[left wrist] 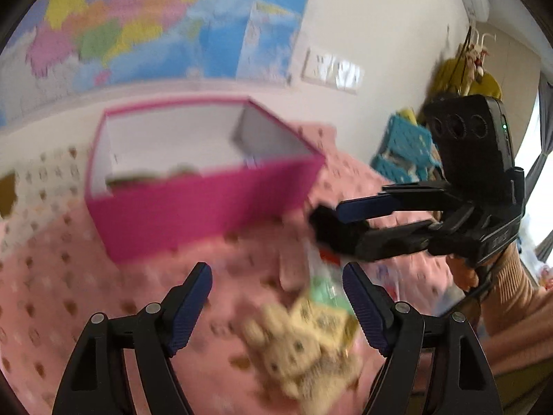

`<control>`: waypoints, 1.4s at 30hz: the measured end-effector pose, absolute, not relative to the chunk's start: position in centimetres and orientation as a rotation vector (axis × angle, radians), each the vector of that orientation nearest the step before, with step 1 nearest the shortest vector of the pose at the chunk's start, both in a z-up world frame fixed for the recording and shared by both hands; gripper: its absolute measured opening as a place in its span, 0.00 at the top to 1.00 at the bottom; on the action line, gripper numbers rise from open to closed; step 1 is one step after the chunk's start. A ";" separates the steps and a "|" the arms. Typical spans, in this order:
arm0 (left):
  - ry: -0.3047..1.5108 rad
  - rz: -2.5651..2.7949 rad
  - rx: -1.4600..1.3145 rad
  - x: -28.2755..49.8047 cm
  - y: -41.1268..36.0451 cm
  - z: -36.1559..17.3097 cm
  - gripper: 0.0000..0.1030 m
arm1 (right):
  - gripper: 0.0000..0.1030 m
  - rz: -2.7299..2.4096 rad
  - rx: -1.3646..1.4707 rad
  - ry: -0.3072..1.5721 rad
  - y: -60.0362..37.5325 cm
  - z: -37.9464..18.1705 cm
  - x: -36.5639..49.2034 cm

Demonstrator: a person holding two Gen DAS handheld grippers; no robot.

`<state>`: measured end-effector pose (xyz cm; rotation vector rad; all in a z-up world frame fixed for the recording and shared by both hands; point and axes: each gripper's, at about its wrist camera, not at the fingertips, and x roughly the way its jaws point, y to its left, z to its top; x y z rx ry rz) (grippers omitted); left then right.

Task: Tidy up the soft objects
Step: 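Reach the right gripper down to the beige teddy bear keychain, then grasp the teddy bear with the right gripper and lower it into the box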

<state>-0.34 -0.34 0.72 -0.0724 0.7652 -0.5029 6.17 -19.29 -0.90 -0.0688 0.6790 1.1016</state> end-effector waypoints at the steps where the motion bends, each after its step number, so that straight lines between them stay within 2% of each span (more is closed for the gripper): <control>1: 0.790 -0.507 -0.074 -0.7 -0.4 0.0 0.23 | 0.42 1.103 -0.073 0.703 -18.8 -1.6 6.2; 10: 0.936 -0.544 -0.137 -3.1 -0.1 -4.5 0.23 | 0.45 1.087 -0.143 0.834 -13.3 -5.9 8.3; 12: 0.960 -0.575 -0.163 -3.3 -0.1 -5.2 0.23 | 0.51 1.095 -0.140 0.861 -12.7 -6.6 8.6; 16: 0.997 -0.625 -0.159 -3.5 -0.8 -6.1 0.23 | 0.74 1.123 -0.153 0.876 -12.2 -7.1 8.5; 19: 1.014 -0.650 -0.170 -3.4 -1.1 -6.7 0.27 | 0.81 1.123 -0.148 0.858 -12.5 -6.8 8.3; 20: 1.012 -0.656 -0.173 -3.3 -1.2 -6.8 0.33 | 0.83 1.123 -0.144 0.849 -12.6 -6.7 8.2; 22: 1.001 -0.666 -0.182 -3.3 -1.1 -6.7 0.41 | 0.84 1.132 -0.119 0.820 -13.2 -6.0 7.7; 24: 0.990 -0.670 -0.194 -3.2 -0.8 -6.6 0.54 | 0.84 1.134 -0.096 0.791 -13.7 -5.3 7.3; 28: 0.947 -0.667 -0.217 -2.7 -0.3 -5.3 0.68 | 0.85 1.136 -0.049 0.706 -14.9 -2.8 6.3; 42: 0.734 -0.614 -0.165 2.8 0.9 2.9 0.68 | 0.85 1.077 -0.023 0.440 -16.7 6.7 8.0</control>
